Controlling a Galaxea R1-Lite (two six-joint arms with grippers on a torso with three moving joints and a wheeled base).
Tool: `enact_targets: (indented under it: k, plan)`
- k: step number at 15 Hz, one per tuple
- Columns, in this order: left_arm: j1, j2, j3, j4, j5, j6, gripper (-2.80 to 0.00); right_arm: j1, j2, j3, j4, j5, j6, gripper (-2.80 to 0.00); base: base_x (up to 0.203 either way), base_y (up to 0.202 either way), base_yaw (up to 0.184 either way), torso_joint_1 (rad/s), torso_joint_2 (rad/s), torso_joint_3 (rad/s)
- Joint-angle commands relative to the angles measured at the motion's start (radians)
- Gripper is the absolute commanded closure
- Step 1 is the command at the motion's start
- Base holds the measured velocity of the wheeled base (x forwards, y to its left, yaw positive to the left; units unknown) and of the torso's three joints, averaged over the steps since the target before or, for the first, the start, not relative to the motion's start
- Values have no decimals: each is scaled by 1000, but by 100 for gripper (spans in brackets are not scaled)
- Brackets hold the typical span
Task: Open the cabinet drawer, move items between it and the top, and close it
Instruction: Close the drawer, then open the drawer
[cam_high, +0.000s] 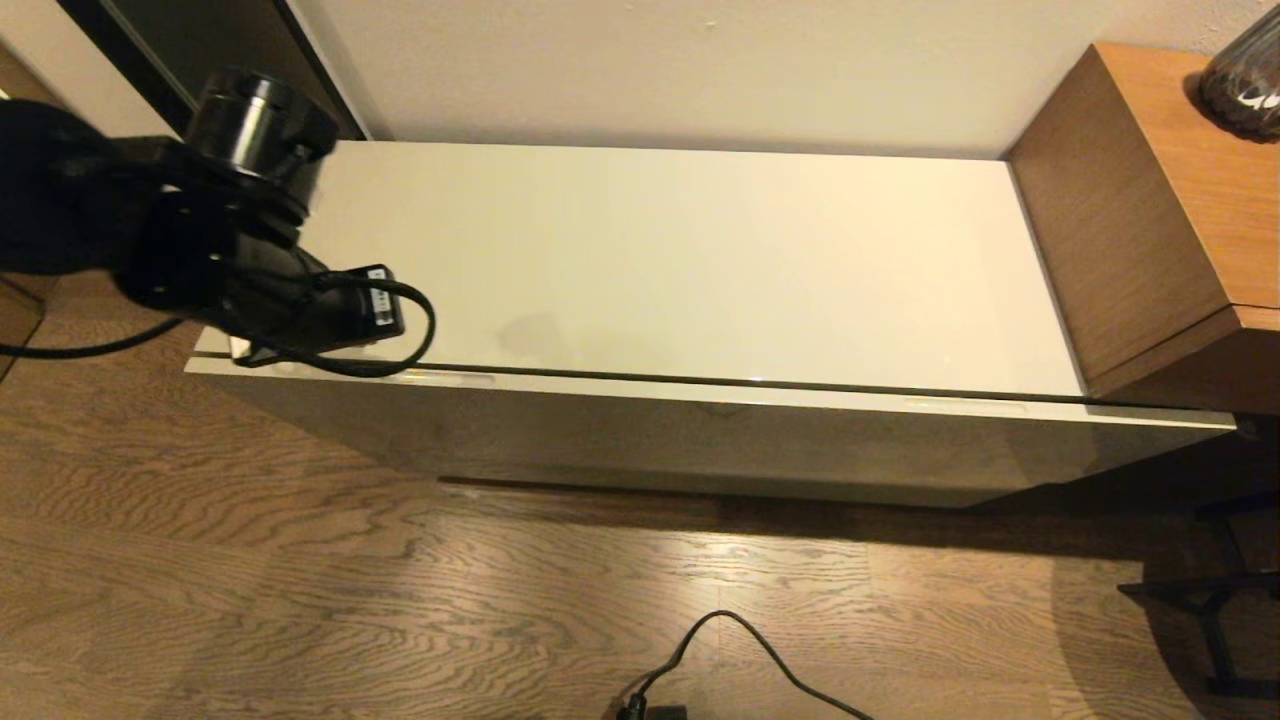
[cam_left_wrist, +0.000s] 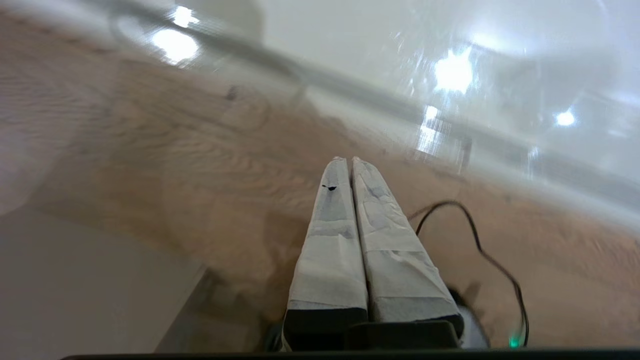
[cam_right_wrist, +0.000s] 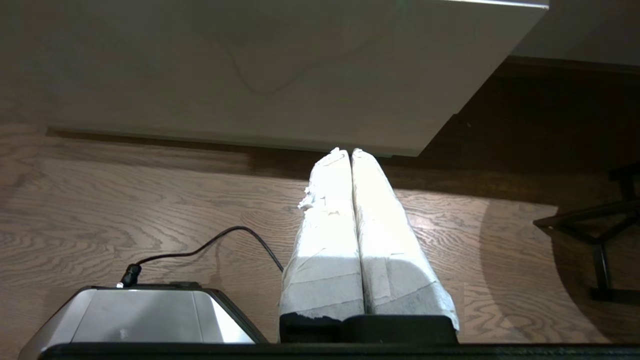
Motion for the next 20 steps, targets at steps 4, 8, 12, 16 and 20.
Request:
enact_targets:
  k: [4, 8, 12, 16, 20]
  plan:
    - [-56, -649, 190, 328, 2, -2, 0, -1, 0, 0, 1, 0, 0, 0, 0, 0, 0, 0, 0, 0]
    - [15, -1047, 368, 631, -2, 28, 0, -1, 0, 0, 0, 0, 0, 0, 0, 0, 0, 0, 0, 0]
    - [328, -1344, 464, 833, -121, 298, 0, 1, 0, 0, 0, 0, 0, 0, 0, 0, 0, 0, 0, 0]
    - [334, -1430, 518, 910, -179, 371, 0, -1, 0, 0, 1, 0, 0, 0, 0, 0, 0, 0, 0, 0]
    - [321, -1618, 575, 904, -206, 431, 0, 0, -1, -2, 1, 0, -1, 0, 0, 0, 0, 0, 0, 0]
